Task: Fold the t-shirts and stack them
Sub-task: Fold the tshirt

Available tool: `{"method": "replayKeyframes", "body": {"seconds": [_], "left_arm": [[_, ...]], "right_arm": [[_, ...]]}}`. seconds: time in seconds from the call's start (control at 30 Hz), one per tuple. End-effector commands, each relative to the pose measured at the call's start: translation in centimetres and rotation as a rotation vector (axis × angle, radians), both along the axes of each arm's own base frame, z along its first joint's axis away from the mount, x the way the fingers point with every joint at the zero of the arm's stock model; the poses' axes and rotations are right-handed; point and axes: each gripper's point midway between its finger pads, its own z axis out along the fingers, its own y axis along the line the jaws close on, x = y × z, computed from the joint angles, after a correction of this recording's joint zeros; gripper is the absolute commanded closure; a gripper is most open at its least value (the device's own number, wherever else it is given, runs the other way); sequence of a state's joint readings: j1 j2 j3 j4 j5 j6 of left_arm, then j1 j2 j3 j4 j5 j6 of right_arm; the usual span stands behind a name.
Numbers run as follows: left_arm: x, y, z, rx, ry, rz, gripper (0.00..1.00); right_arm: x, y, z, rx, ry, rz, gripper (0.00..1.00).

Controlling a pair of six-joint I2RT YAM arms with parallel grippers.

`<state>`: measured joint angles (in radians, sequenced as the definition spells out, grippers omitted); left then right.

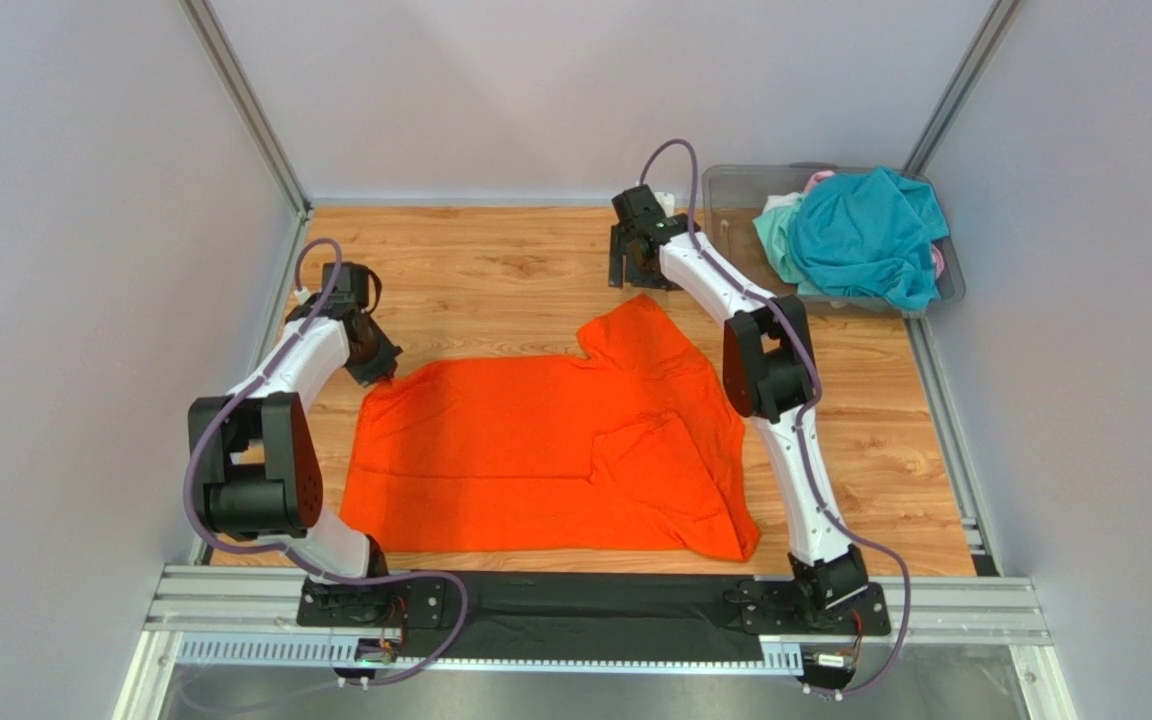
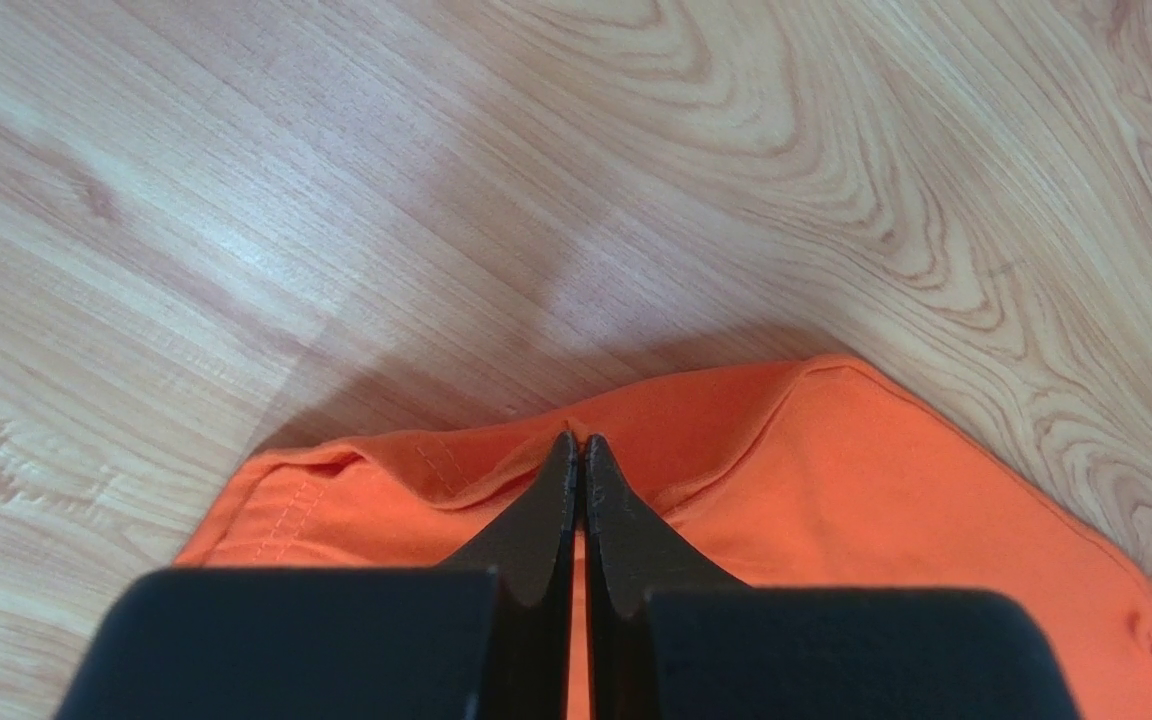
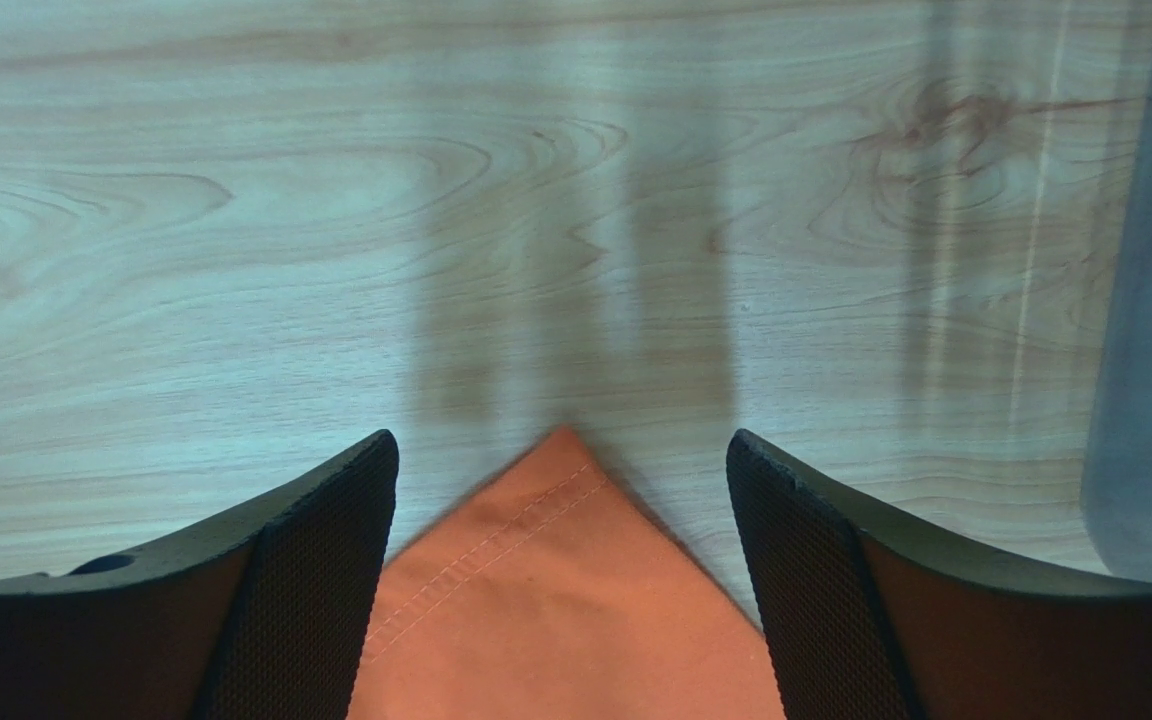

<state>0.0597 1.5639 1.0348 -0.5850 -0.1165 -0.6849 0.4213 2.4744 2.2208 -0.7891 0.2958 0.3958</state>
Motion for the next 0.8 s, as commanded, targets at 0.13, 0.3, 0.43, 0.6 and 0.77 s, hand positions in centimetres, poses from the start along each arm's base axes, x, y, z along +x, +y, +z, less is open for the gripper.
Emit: {"method": "replayKeyframes", "body": {"seconds": [0.13,0.3,0.43,0.6,0.77], "left_arm": [[0.5,0.0,0.5,-0.01,-0.03,-0.02,1.0],[0.5,0.1,0.5,-0.008,-0.028,-0.021,1.0],[0.5,0.1,0.5,-0.013,-0.03,-0.018,1.0],[0.5,0.0,0.4,-0.02,-0.026,-0.022,1.0],[0.5,0.1,0.6,-0.017,-0.03,-0.021,1.0]], "right_arm": [[0.0,-0.4,-1.8,-0.051,0.034,0.036,0.29],[-0.5,-0.2,-2.5,-0.037,0.061,0.042,0.49],[-1.8,-0.2,-2.4,-0.021,0.092,0.044,0.54],[-3.0,-0.4,-2.5,-0.031,0.111,0.037,0.62],[-3.2,-0.2,-2.2,-0.021,0.109,0.038,0.85]]}}
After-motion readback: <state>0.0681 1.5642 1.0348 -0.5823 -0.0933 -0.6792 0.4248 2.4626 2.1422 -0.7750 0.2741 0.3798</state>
